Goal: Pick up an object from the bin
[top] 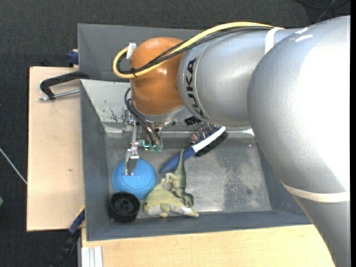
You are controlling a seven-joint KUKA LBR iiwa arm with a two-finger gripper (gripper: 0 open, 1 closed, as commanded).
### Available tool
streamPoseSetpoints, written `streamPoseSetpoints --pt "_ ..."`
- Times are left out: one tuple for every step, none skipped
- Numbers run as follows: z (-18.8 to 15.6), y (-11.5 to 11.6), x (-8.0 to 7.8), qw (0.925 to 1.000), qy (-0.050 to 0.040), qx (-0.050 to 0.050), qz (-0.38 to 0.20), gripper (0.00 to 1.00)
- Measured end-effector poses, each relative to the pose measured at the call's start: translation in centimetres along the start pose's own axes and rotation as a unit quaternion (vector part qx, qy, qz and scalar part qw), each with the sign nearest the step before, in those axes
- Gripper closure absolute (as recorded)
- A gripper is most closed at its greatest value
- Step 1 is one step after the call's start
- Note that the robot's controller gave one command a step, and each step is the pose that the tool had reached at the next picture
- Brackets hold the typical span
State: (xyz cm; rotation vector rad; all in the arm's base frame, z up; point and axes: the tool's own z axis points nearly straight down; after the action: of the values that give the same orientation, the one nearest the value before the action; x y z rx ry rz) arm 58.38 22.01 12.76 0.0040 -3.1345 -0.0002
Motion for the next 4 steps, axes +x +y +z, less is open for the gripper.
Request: streamPoseSetpoints --pt "3.0 -2.2 4.6 0.994 -0.0152 -0.004 -0.108 0.0" --pt "2.9 -2.1 4.5 0.9939 -0.0191 -0.005 -0.109 1.0" --pt "-9.1 -2.3 3.7 0.9834 -0.0109 -0.001 -0.181 1.0" --pt "-8.6 -2.4 3.9 0.9835 -0.006 0.0 -0.181 0.0"
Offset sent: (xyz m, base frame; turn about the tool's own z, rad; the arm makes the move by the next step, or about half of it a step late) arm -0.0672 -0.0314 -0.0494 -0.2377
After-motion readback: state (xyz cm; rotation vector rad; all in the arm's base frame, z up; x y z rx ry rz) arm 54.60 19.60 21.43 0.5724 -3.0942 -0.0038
